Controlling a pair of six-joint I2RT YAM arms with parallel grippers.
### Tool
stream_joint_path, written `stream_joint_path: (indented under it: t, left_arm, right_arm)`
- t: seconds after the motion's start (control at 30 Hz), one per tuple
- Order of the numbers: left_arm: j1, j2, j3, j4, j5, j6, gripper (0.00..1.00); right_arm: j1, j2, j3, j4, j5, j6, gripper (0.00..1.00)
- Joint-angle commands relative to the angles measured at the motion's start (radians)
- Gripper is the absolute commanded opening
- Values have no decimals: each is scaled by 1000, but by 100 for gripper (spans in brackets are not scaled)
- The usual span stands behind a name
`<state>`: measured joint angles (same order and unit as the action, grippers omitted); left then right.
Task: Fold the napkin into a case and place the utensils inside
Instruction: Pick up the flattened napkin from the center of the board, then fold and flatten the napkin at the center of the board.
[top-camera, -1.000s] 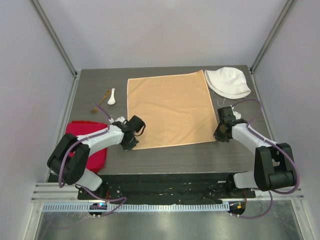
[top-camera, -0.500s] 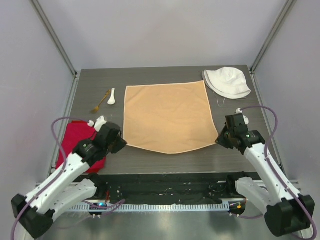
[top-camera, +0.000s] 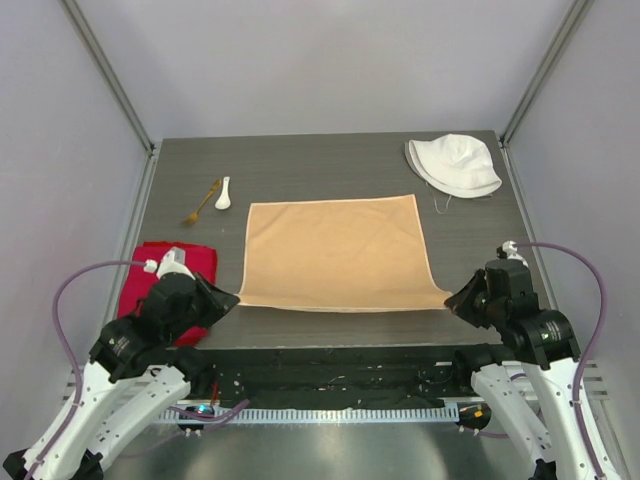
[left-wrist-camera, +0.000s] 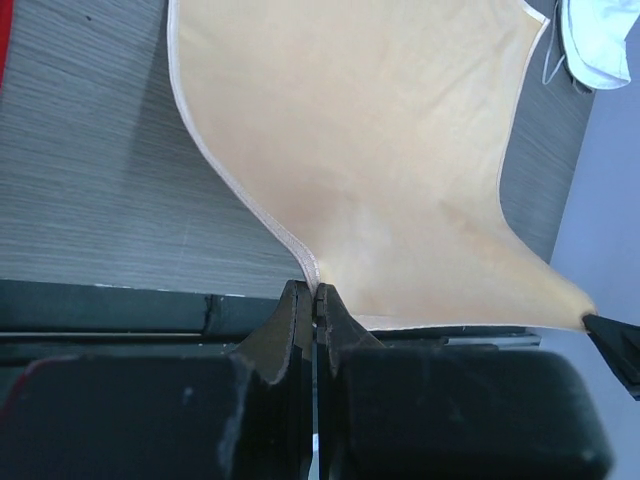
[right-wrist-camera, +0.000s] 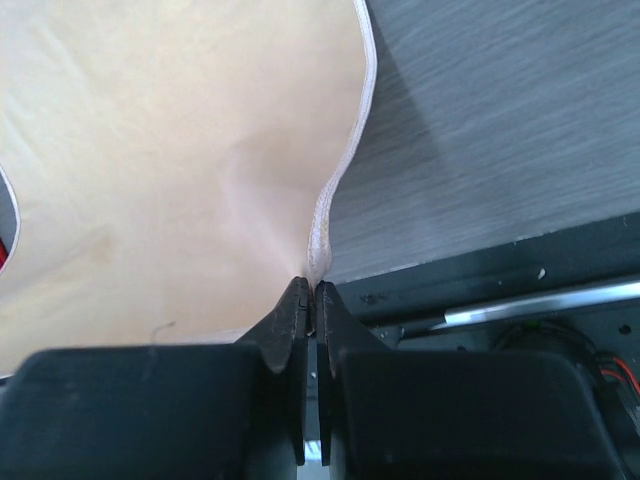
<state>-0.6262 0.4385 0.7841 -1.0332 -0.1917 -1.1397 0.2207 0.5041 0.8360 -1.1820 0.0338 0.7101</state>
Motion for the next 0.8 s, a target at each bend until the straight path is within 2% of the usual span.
stream_joint_path:
  t: [0.0,0.2,0.37,0.53,0.77]
  left_arm:
    - [0,41,56,-19,20,44,0]
    - [0,111,87,-10,-5,78,0]
    - [0,69,64,-16,44,84,0]
    - [0,-35,43,-42,78,78,0]
    - [0,-27,70,-30,89,86,0]
  right_arm:
    - [3,17,51,-44,4,-18,1]
    - [3,45,64,-33,24,-46,1]
    - [3,16,60,-56,3,-41,1]
    - [3,-58,49,-94,-18,-29,1]
    - [3,-35,58,-58,-20,-31,1]
